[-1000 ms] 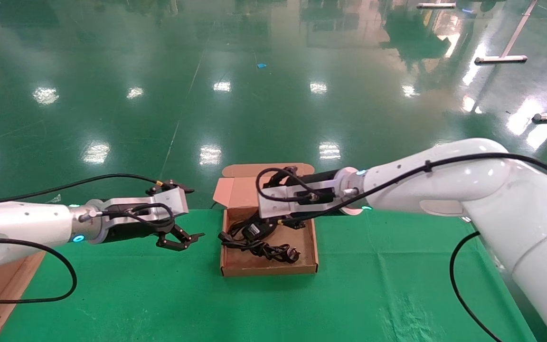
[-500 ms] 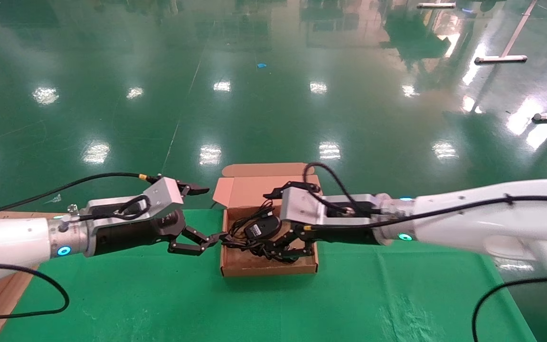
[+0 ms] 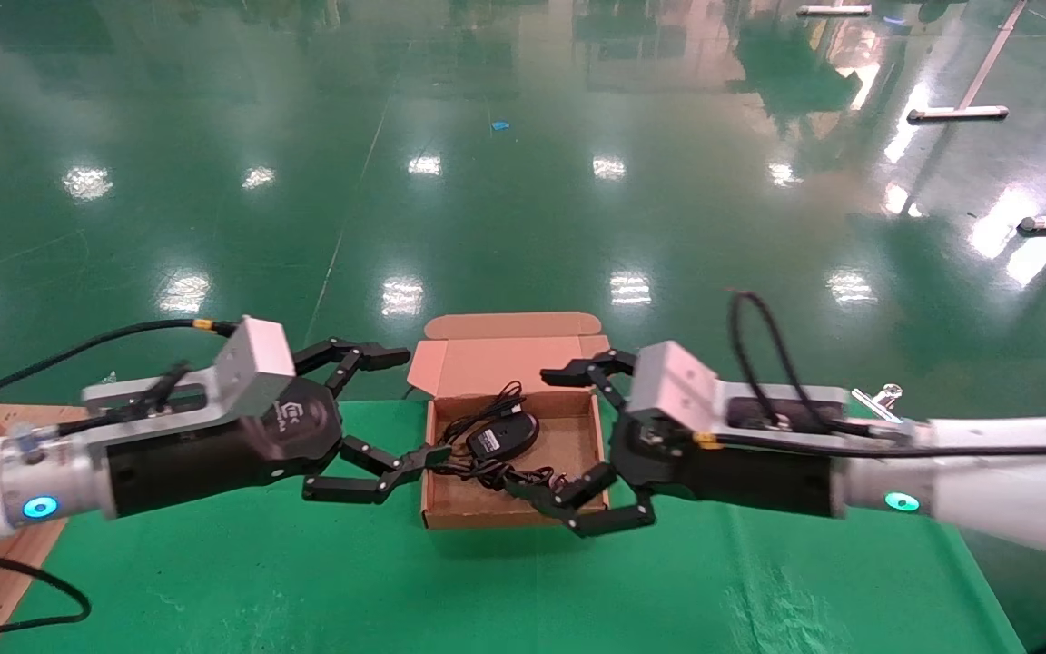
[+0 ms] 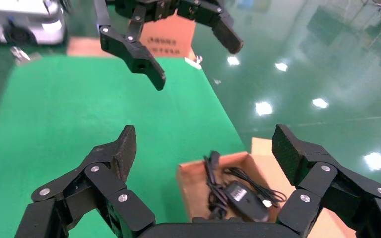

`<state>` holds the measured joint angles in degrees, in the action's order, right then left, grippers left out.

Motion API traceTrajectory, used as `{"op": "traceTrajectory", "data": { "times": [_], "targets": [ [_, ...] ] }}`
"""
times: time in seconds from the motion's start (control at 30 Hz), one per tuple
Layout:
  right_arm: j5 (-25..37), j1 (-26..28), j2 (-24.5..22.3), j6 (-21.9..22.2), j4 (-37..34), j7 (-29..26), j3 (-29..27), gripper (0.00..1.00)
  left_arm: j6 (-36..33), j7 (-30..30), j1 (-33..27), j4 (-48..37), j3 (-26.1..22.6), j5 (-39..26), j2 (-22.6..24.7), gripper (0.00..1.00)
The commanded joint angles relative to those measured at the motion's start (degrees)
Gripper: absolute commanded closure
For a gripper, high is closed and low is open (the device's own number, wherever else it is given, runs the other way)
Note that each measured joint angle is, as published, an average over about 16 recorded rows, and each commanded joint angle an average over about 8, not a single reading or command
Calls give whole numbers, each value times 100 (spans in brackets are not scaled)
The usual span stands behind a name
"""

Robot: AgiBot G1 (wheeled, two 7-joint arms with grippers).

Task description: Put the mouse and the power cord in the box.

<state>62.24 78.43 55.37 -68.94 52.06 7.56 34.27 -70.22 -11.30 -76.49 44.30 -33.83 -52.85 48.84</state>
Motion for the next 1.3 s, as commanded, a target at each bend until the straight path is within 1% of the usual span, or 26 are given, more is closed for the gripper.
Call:
{"op": "traceTrajectory", "data": {
  "times": [0.03, 0.9, 1.1, 1.3],
  "targets": [
    [-145, -120, -144, -119, 153, -130, -130, 0, -108, 154, 104, 205, 125, 77, -97, 0],
    [-1997, -1651, -1993, -1639, 2108, -1786, -1787, 0, -1497, 2132, 1443, 2833, 1723, 1063, -1337, 0],
    [-2178, -1795, -2165, -1780, 2295, -1898, -1942, 0, -1645, 2293, 1581, 3102, 1890, 1172, -1465, 0],
    [-2157, -1779, -2140, -1759, 2267, -1879, -1919, 0, -1624, 2264, 1567, 3063, 1871, 1172, -1450, 0]
  ]
}}
